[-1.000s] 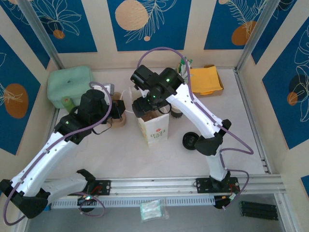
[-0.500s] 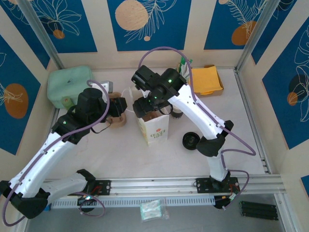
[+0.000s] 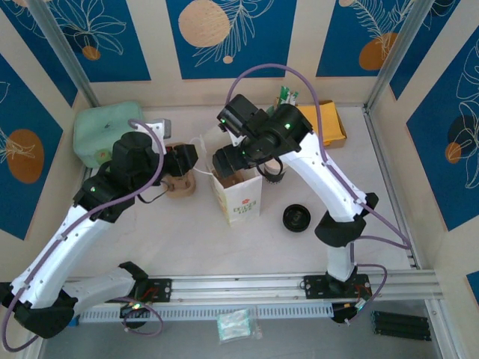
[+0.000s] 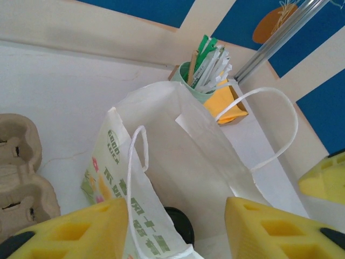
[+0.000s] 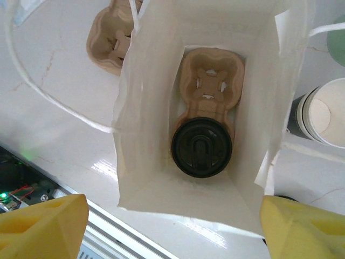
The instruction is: Pack the takeout coffee
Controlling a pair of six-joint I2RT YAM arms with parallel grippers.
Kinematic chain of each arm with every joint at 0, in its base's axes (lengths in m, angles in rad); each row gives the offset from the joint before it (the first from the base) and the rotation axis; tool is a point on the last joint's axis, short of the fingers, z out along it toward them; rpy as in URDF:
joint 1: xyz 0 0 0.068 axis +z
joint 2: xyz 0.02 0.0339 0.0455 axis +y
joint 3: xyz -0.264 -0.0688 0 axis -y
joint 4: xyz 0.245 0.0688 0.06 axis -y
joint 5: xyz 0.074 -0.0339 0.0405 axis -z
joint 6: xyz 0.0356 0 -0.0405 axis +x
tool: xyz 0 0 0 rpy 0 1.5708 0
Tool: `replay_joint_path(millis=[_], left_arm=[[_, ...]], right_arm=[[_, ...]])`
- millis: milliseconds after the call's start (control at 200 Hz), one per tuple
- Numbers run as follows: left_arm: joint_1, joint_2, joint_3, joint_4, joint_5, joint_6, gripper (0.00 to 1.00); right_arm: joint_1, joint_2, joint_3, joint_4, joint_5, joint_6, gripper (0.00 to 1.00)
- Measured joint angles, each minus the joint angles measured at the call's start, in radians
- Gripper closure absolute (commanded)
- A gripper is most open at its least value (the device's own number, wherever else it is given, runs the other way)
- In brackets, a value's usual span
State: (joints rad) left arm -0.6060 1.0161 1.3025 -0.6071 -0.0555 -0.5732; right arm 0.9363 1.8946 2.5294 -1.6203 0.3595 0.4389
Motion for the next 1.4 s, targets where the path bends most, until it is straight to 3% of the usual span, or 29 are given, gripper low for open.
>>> replay_joint_path(millis=[245, 455, 610, 810, 1040, 1175, 1401], left_arm=[[0.000, 0.003, 0.048, 0.000, -0.001, 0.017, 0.36], [0.000, 0.032, 0.099, 0.002, -0.005, 0.055, 0.18], [0.000, 0.072, 0.138, 0.009, -0.010, 0.077, 0.00], [0.002, 0.142, 0.200, 0.023, -0.016, 0.109, 0.00], [0.004, 0.247, 0.295, 0.021, -0.015, 0.133, 0.01], [0.004, 0.321, 0.367, 0.011, 0.001, 0.146, 0.01], [0.006, 0.405, 0.448, -0.008, 0.030, 0.161, 0.00]], right_arm=[[-0.020, -0.072, -0.008, 0.002, -0.006, 0.007, 0.17], [-0.099, -0.178, -0.082, 0.083, -0.050, 0.011, 0.18], [-0.223, -0.277, -0.218, 0.195, -0.126, 0.027, 0.19], [-0.488, -0.373, -0.449, 0.357, -0.286, 0.073, 0.20], [-0.751, -0.373, -0.644, 0.517, -0.438, 0.134, 0.26], [-0.838, -0.333, -0.692, 0.590, -0.484, 0.164, 0.32], [-0.903, -0.203, -0.694, 0.683, -0.506, 0.196, 0.45]])
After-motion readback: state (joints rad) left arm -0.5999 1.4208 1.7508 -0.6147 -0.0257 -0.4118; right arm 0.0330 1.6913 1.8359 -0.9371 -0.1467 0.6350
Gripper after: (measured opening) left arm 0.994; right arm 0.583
